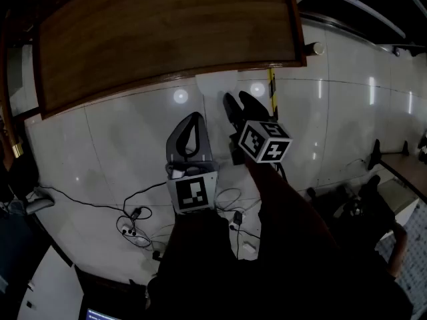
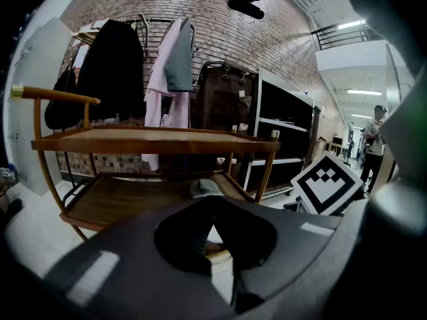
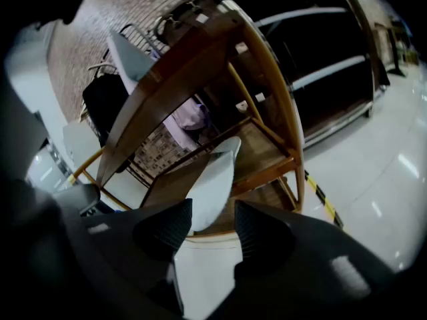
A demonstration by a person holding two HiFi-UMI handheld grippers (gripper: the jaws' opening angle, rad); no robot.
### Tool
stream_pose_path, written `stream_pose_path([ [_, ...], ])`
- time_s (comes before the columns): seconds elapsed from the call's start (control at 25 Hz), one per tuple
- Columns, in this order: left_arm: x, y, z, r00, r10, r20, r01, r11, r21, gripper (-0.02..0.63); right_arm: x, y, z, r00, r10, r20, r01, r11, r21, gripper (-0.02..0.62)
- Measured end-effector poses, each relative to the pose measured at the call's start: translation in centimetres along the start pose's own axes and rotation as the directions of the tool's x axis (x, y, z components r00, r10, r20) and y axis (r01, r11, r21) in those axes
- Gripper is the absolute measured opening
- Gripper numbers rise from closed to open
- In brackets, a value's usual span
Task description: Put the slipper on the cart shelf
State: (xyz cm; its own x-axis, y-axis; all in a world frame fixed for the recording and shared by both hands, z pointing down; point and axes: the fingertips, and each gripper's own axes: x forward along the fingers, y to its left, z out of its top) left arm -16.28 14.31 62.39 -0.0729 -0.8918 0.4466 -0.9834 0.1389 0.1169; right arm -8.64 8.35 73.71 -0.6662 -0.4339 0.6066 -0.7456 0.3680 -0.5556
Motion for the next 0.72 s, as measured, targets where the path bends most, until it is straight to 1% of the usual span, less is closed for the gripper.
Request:
stream_pose_path([
  [0.08, 0.1, 0.1, -0.5, 1.0, 0.0, -0.007, 0.0, 1.0, -0.004, 0.015, 1.2, 0.0, -0.6, 0.999, 0.037, -0.022, -0.035, 0.995, 0.089, 0.214],
  [0.2, 0.4, 0.1, -1.1, 1.0, -0.004, -0.01, 0.004, 1.0, -0.003, 0.015, 2.7, -0.1, -0.8, 0.996, 0.08, -0.029, -0.073, 0.978, 0.193, 0.218],
  [0.32, 0.3, 0.1, -1.5, 1.0, -0.012, -0.02, 0.012, 1.0, 0.0, 0.015, 3.8, -0.2, -0.6, 0.995, 0.096, -0.026, -0.086, 0.961, 0.261, 0.218],
  [0.44, 0.3, 0.3, -1.6, 1.0, -0.015, -0.025, 0.015, 1.0, 0.008, 0.015, 4.5, -0.2, -0.5, 0.993, 0.117, -0.031, -0.103, 0.948, 0.302, 0.214],
  [0.52, 0.2, 1.0, -1.7, 0.999, -0.002, -0.034, 0.002, 1.0, 0.006, 0.015, 5.0, -0.3, -0.4, 0.99, 0.133, -0.036, -0.115, 0.939, 0.324, 0.196],
  [0.6, -0.1, 2.2, -2.1, 0.998, 0.029, -0.048, -0.029, 1.0, -0.01, 0.015, 5.2, -0.6, -0.2, 0.99, 0.137, -0.039, -0.116, 0.934, 0.338, 0.167],
  [0.64, -0.2, 2.8, -2.3, 0.998, 0.045, -0.053, -0.045, 0.999, -0.015, 0.015, 5.3, -0.6, -0.2, 0.99, 0.135, -0.039, -0.114, 0.934, 0.339, 0.148],
  [0.68, -0.4, 3.4, -2.4, 0.997, 0.057, -0.056, -0.058, 0.998, -0.016, 0.015, 5.4, -0.6, -0.1, 0.99, 0.133, -0.039, -0.112, 0.935, 0.336, 0.115],
  [0.72, -0.5, 3.9, -2.6, 0.996, 0.064, -0.058, -0.065, 0.998, -0.014, 0.015, 5.5, -0.6, 0.0, 0.991, 0.132, -0.039, -0.112, 0.937, 0.332, 0.101],
])
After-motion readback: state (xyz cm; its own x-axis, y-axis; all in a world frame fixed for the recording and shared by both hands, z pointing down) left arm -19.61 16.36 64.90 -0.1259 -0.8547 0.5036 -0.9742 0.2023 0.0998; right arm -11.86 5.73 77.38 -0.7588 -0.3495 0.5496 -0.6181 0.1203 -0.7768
